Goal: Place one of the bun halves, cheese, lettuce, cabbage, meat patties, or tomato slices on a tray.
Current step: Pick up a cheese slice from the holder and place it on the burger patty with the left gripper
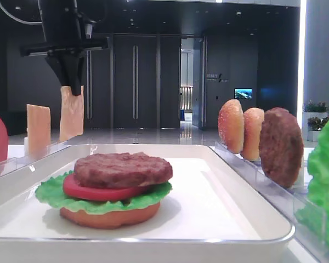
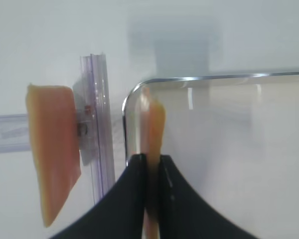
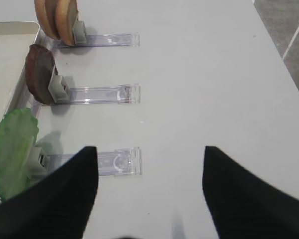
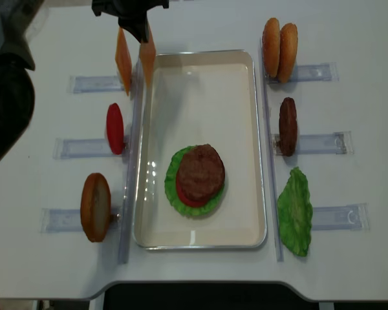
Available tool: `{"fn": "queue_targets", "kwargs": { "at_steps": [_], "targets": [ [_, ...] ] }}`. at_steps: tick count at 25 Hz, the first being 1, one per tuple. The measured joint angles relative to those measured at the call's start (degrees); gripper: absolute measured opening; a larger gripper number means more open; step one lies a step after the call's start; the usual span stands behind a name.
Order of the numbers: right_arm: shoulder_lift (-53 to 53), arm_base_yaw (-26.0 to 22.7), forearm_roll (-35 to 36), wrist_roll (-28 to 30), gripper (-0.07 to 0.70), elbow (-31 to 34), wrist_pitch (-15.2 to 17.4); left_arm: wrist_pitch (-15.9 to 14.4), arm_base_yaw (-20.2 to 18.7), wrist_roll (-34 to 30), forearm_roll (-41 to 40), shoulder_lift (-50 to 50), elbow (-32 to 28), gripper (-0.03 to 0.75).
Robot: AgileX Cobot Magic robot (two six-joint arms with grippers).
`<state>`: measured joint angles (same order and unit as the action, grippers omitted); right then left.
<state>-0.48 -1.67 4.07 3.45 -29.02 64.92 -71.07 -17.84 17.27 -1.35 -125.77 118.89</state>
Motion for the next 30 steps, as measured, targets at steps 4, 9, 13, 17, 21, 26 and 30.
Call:
{"fn": "queue_targets", "kwargs": {
  "at_steps": [4, 9, 13, 17, 21, 26, 30],
  "targets": [
    [0.0, 0.0, 0.0, 0.0, 0.433, 0.0, 0.0, 0.0, 0.0, 0.0, 0.31, 2.71, 0.0, 0.032],
    [0.0, 0.0, 0.0, 0.0, 0.433, 0.0, 0.0, 0.0, 0.0, 0.0, 2.25, 6.21, -0.26, 0.032],
    [0.0, 0.0, 0.0, 0.0, 0.433, 0.0, 0.0, 0.0, 0.0, 0.39, 3.47, 10.4, -2.67, 0.032],
    [0.0, 0.0, 0.0, 0.0, 0.433, 0.0, 0.0, -0.1, -0.04, 0.8, 4.36, 15.32, -5.66, 0.032],
    [0.0, 0.0, 0.0, 0.0, 0.433, 0.0, 0.0, -0.23, -0.04, 0.86, 7.94, 19.69, -7.4, 0.032],
    [0.0, 0.0, 0.0, 0.0, 0.433, 0.0, 0.0, -0.29, -0.04, 0.06, 14.96, 22.64, -9.4, 0.032],
    [0.0, 0.0, 0.0, 0.0, 0.433, 0.0, 0.0, -0.29, -0.04, -2.09, 18.61, 24.95, -13.51, 0.032]
  ]
}}
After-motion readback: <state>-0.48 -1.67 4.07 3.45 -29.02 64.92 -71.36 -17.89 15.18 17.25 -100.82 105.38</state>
